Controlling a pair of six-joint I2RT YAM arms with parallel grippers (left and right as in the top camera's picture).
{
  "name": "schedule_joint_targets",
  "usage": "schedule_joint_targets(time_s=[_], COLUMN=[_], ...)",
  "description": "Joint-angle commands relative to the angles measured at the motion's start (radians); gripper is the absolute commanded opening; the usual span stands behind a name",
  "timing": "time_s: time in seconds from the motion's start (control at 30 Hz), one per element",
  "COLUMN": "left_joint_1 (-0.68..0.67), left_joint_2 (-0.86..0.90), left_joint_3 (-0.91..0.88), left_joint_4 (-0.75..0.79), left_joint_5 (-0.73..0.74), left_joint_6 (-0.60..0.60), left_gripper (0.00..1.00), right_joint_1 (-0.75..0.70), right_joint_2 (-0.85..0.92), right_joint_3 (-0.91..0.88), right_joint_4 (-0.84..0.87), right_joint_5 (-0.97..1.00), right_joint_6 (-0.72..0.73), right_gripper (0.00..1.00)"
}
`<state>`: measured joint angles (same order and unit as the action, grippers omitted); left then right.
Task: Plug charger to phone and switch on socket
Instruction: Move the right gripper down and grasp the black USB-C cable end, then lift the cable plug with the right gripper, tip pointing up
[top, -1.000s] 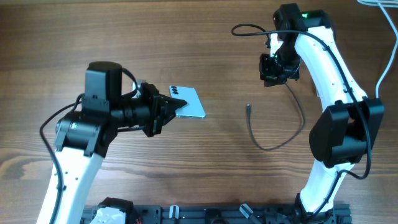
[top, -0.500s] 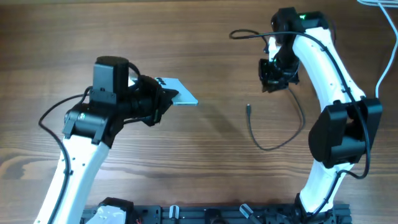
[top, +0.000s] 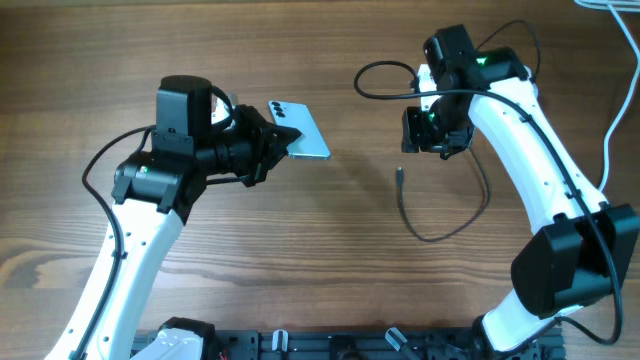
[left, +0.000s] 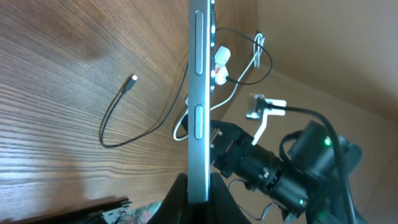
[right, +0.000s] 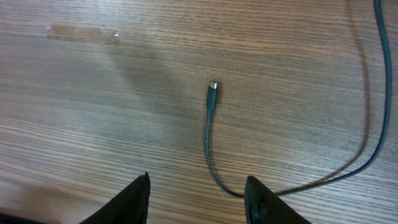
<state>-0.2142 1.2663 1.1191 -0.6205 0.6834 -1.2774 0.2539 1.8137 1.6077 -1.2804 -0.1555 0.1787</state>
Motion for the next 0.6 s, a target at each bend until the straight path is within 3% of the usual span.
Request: schedule_joint_targets(time_s=[0.0, 0.1, 0.2, 0.4, 0.57], left_joint_1=[0.008, 0.008, 0.008, 0.008, 0.006], left_joint_2=[-0.003, -0.002, -0.002, 0.010, 0.054], left_joint_3=[0.009, 0.009, 0.009, 0.009, 0.009], left_joint_4=[0.011, -0.065, -0.108, -0.126, -0.159], left_joint_5=[0.014, -0.072, -0.145, -0.117, -0.117], left_joint_6=[-0.017, -0.009, -0.010, -0.008, 0.105], left_gripper=[0.04, 0.04, 0.04, 0.04, 0.04], right_joint_1=[0.002, 0.025, 0.048, 0.051, 0.051], right_joint_2=[0.000, 0.000, 0.000, 0.000, 0.002], right_joint_3=[-0.107, -0.270, -0.360, -0.447, -0.482], right_joint_4=[0.083, 0.245, 0.356, 0.467, 0.526], right_joint_5=[0.010, 0.014, 0.091, 0.104, 0.100], right_joint_6=[0.061, 0.066, 0.125, 0.139, 0.140], right_gripper=[0.43, 0.10, 0.07, 0.07, 0.07])
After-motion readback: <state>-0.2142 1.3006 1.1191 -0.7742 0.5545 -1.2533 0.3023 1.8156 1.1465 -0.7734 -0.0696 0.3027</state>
